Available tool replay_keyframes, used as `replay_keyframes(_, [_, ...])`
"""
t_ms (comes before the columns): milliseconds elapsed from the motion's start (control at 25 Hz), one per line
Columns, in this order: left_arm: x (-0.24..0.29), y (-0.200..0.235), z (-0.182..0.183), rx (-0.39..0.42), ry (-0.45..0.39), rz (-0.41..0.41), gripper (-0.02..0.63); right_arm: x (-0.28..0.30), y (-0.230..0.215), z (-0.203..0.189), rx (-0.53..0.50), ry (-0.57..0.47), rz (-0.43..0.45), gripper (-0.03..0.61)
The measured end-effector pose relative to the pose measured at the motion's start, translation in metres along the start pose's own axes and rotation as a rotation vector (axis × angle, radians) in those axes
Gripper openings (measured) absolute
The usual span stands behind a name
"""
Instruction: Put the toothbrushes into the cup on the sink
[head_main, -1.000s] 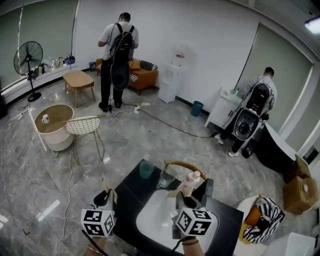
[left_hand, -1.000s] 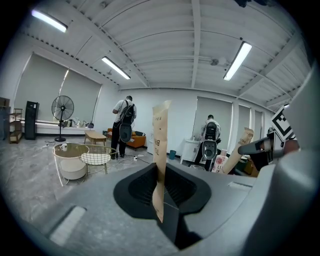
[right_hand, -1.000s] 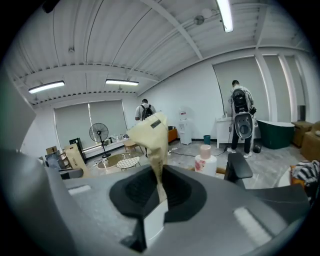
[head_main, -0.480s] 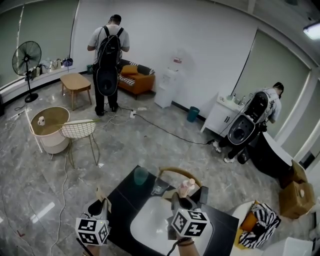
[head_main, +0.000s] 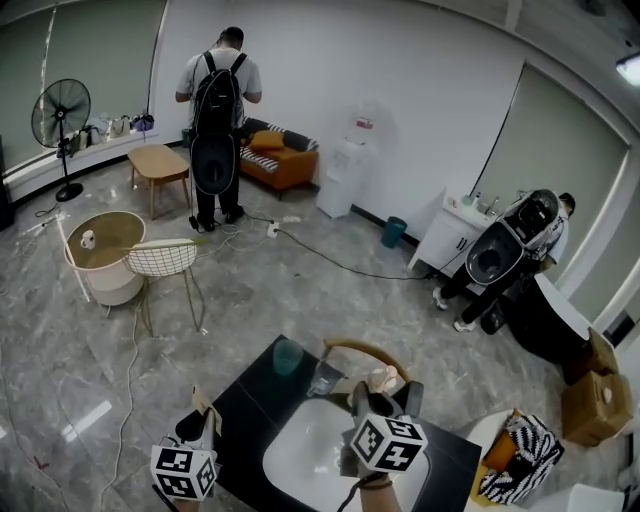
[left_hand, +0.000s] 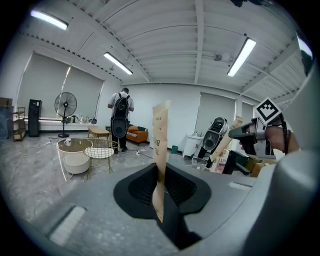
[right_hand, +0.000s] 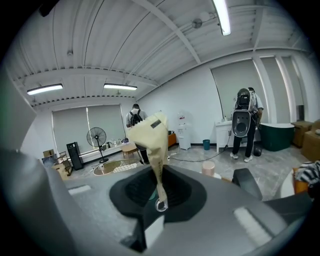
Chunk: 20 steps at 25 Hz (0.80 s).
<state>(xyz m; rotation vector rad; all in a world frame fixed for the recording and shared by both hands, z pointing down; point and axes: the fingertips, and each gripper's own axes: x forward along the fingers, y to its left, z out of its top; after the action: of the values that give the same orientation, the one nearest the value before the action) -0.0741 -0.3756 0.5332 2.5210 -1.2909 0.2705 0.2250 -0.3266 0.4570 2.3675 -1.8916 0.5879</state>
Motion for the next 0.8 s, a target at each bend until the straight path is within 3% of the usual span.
replay_keyframes(800, [0.001, 0.013, 0.005, 0.032, 0.002, 0.029, 0.049, 0.047, -0.007, 0.001, -0.008, -0.003, -0.034, 0.037])
